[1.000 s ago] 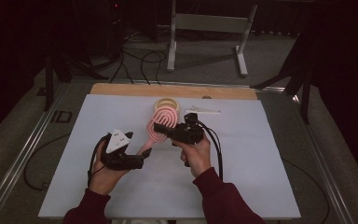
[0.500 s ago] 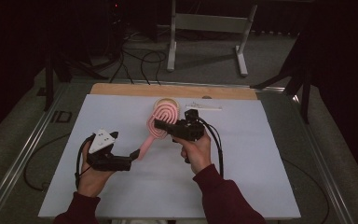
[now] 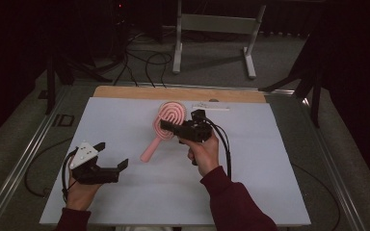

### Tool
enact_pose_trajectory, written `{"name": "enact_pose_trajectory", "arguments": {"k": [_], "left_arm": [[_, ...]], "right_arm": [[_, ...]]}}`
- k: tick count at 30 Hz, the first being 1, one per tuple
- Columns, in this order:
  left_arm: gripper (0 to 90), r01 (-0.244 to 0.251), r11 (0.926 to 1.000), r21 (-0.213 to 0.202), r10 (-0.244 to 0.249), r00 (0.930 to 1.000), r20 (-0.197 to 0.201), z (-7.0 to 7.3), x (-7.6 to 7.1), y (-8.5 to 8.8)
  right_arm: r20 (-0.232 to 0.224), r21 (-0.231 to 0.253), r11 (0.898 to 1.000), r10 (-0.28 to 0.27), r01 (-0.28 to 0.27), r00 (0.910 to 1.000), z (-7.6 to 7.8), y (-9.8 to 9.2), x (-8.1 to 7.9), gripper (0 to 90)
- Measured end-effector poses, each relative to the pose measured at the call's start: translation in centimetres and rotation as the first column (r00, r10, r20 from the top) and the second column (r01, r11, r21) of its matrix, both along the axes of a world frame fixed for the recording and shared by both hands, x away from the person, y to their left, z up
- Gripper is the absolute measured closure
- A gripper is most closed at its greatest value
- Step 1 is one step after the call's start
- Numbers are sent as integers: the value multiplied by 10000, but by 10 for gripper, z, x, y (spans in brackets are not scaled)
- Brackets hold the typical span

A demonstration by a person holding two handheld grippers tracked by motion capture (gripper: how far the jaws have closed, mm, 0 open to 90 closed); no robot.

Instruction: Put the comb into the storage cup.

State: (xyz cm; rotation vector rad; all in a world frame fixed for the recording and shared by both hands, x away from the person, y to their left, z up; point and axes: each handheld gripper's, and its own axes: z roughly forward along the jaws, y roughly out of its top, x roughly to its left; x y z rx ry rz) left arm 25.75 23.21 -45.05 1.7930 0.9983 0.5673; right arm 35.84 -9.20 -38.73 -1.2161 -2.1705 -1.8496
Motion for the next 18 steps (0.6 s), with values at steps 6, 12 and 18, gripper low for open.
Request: {"name": "enact_pose_trajectory", "arguments": {"k": [6, 12, 18], "left_arm": [[0, -228, 9997, 39, 228, 9996, -163, -13, -6, 15], [0, -508, 9987, -100, 507, 9987, -53, -18, -8, 27], [0, -705, 9975, 2, 705, 9975, 68, -20, -8, 30]], "right_arm": [[19, 14, 9999, -139, 139, 9999, 1, -5, 4, 639], [-11, -51, 9996, -283, 283, 9996, 3, -10, 7, 639], [-2, -71, 9991, -418, 418, 9991, 4, -13, 10, 638]]}}
